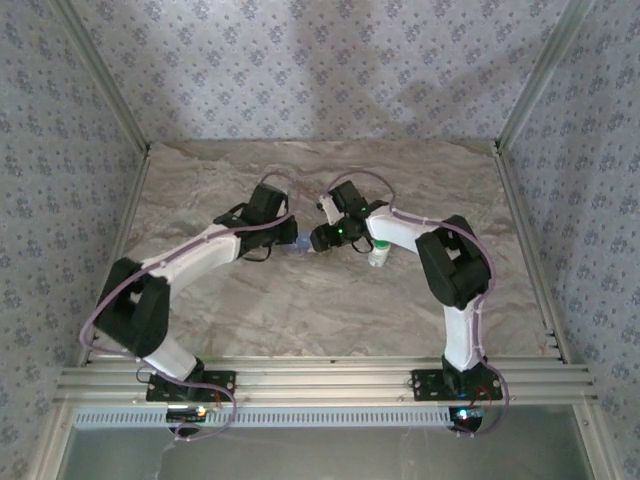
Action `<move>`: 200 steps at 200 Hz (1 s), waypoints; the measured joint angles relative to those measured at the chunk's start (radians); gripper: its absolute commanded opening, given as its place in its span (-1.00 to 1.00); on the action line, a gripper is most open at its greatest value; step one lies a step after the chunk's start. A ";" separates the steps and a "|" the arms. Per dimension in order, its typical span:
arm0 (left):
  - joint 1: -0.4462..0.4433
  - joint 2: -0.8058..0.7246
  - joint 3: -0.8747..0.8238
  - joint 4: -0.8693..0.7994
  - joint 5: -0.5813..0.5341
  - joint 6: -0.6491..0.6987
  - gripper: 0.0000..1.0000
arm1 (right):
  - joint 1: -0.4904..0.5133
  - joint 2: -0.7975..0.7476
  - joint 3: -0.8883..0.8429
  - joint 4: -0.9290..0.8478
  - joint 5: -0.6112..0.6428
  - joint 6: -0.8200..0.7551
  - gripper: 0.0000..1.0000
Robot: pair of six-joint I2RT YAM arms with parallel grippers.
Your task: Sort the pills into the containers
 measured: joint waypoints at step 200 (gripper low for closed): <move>0.154 0.234 -0.084 0.242 0.145 -0.098 -0.54 | -0.025 0.103 0.073 0.037 -0.018 0.003 0.32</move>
